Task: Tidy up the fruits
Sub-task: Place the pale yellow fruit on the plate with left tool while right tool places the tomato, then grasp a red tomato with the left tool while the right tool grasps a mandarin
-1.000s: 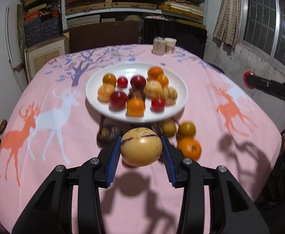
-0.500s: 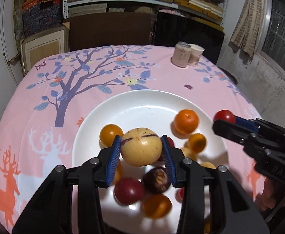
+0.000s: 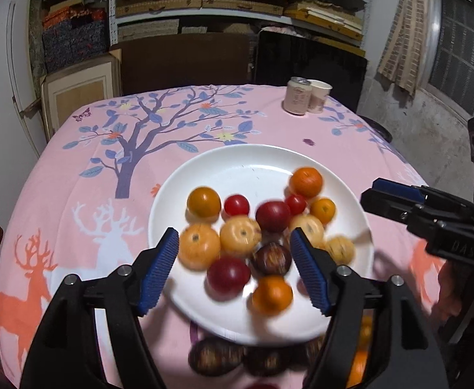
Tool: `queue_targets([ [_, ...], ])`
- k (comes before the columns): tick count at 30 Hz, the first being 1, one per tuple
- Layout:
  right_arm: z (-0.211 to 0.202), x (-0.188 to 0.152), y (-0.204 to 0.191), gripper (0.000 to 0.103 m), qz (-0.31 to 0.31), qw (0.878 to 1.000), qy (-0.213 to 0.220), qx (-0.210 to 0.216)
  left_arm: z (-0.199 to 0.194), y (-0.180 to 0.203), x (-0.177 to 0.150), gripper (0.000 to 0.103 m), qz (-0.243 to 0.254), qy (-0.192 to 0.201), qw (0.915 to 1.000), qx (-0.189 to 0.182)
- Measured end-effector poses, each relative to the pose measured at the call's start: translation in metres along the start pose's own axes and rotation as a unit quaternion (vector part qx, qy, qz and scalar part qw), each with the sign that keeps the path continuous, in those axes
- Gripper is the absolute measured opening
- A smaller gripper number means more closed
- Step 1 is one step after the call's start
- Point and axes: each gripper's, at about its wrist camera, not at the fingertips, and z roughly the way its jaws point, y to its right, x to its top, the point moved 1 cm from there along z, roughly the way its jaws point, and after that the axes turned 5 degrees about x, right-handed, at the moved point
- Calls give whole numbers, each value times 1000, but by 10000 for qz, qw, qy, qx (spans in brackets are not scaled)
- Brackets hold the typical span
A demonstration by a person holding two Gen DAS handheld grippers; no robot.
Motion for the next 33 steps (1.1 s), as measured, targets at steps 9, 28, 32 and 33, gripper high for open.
queue_targets([
  [9, -62, -116, -1, 60, 327, 9987, -52, 395, -47, 23, -113, 80, 745, -302, 9965, -219],
  [28, -51, -146, -47, 50, -776, 9948, -608, 240, -27, 9, -125, 29, -153, -426, 9987, -245],
  [32, -39, -149, -65, 49, -950, 9922, -773, 249, -24, 7, -125, 29, -231, -515, 9982, -183],
  [33, -35, -148, -69, 49, -994, 9913, -845, 191, -24, 8, -126, 29, -206, -515, 9983, -172],
])
